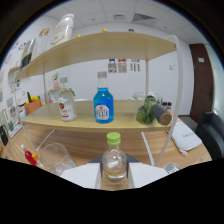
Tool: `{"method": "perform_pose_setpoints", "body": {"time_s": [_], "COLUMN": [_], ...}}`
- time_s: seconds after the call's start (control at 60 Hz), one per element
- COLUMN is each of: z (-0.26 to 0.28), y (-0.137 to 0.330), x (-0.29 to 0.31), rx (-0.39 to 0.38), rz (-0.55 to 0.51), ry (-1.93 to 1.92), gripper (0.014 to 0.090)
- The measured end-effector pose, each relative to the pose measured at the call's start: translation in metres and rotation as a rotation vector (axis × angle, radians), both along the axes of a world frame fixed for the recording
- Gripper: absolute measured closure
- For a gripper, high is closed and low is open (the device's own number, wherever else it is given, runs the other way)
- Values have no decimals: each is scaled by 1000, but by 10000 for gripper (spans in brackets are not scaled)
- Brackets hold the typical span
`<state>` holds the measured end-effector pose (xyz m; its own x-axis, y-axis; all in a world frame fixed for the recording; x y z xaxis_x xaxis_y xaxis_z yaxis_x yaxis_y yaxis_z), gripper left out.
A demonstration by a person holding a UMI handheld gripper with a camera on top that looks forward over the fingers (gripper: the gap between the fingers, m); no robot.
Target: Make me a cup of Vodka Sunrise.
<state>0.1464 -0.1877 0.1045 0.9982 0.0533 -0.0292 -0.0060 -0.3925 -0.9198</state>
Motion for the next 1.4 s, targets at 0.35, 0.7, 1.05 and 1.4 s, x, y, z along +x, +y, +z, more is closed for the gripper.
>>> {"method": "perform_pose_setpoints", "body": {"time_s": [0.35,0.7,1.05,1.4], "z": [-74,-86,-41,37], "y": [0,-10,-43,-118], "x": [3,2,11,-40], "rx": [-137,-178,-172,-177], "rz": [-14,-27,-93,-104], "ry": [21,0,-24,-100], "gripper": [687,670,210,182]}}
